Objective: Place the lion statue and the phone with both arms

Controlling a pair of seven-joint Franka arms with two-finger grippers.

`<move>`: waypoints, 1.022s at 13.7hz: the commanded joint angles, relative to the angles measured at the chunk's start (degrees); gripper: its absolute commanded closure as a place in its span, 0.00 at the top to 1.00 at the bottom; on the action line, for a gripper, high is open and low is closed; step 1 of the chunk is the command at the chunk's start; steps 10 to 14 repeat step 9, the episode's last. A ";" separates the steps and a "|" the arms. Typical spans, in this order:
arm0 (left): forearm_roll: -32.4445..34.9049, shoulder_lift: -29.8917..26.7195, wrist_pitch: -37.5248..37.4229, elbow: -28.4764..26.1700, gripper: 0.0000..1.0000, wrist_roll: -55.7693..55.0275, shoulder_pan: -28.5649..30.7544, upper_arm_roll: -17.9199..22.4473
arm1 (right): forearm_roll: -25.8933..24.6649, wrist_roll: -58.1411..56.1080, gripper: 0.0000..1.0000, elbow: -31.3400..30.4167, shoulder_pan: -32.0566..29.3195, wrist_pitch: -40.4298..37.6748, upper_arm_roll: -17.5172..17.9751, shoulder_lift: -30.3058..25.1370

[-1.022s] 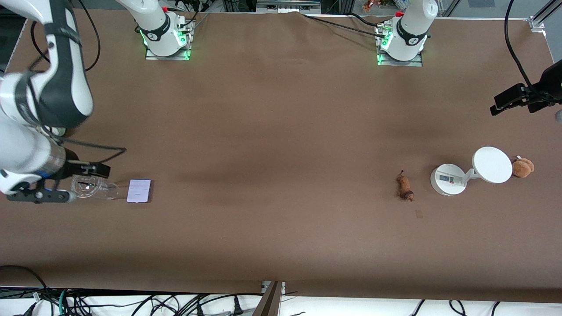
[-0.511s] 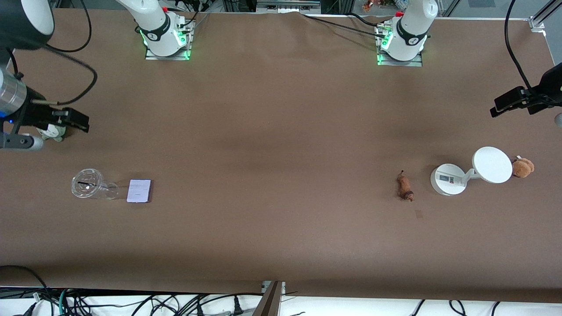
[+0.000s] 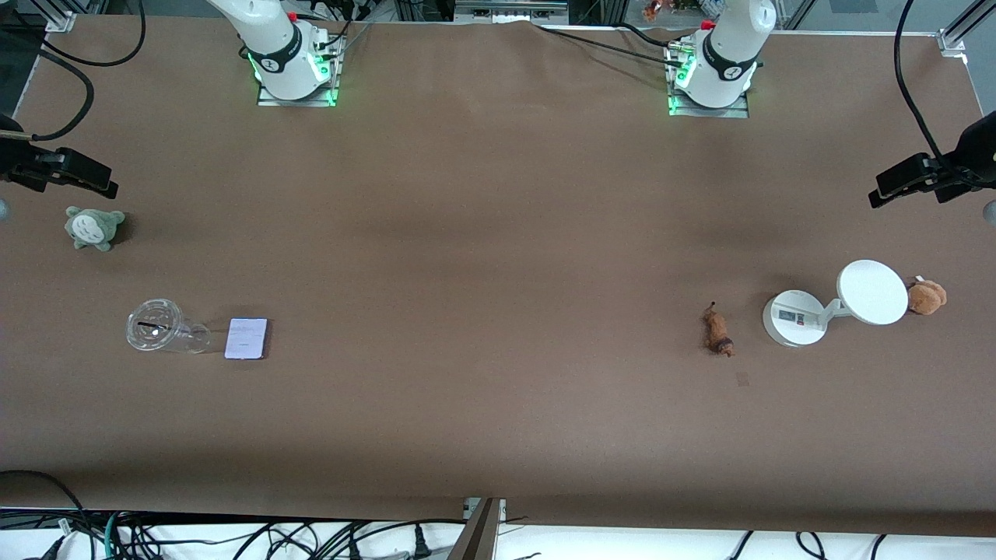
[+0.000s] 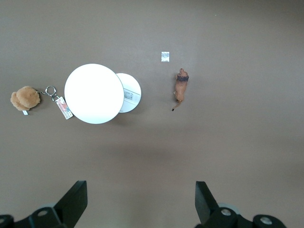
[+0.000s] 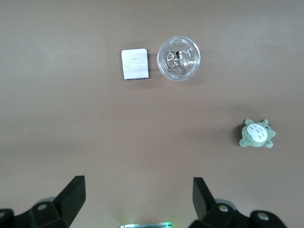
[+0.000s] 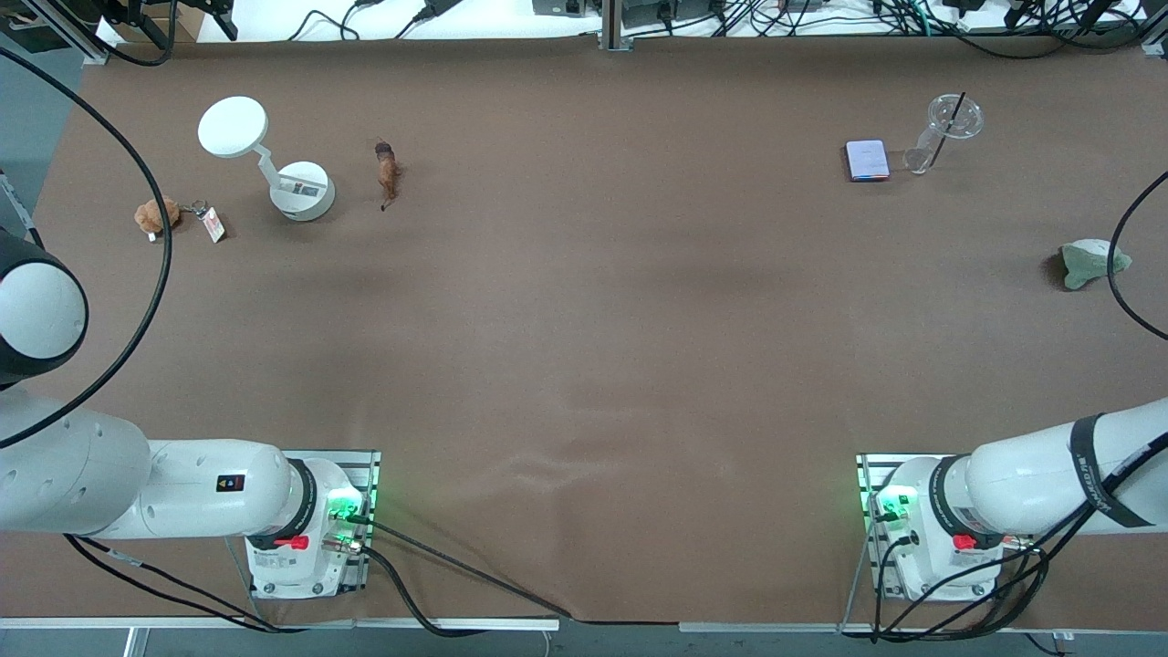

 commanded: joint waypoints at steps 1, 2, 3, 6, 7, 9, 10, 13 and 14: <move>0.00 0.17 0.14 0.72 1.00 -0.19 0.07 -0.46 | 1.31 -1.46 1.00 0.17 -0.62 -0.99 -1.30 0.44; 0.00 0.17 0.14 0.72 1.00 -0.19 0.07 -0.46 | 1.31 -1.55 1.00 0.61 -0.62 -1.09 -1.30 0.79; 0.00 0.17 0.14 0.81 1.00 -0.19 0.07 -0.55 | 1.31 -1.55 1.00 0.61 -0.62 -1.09 -1.30 0.79; 0.00 0.17 -0.03 0.81 1.00 -0.19 0.07 -0.64 | 1.23 -1.55 1.00 0.62 -0.53 -1.00 -1.21 0.88; 0.00 0.17 -0.04 0.81 1.00 -0.19 0.07 -0.64 | 1.23 -1.55 1.00 0.62 -0.53 -1.00 -1.21 0.88; 0.00 0.17 -0.04 0.81 1.00 -0.19 0.07 -0.55 | 1.31 -1.64 1.00 0.62 -0.53 -0.91 -1.21 0.88; 0.00 0.17 -0.04 0.81 1.00 -0.19 0.07 -0.55 | 1.31 -1.64 1.00 0.62 -0.53 -0.91 -1.21 0.88; 0.00 0.17 -0.04 0.81 1.00 -0.19 0.07 -0.55 | 1.31 -1.64 1.00 0.62 -0.53 -0.91 -1.21 0.88; 0.00 0.17 -0.04 0.81 1.00 -0.19 0.07 -0.55 | 1.31 -1.64 1.00 0.62 -0.53 -0.91 -1.21 0.88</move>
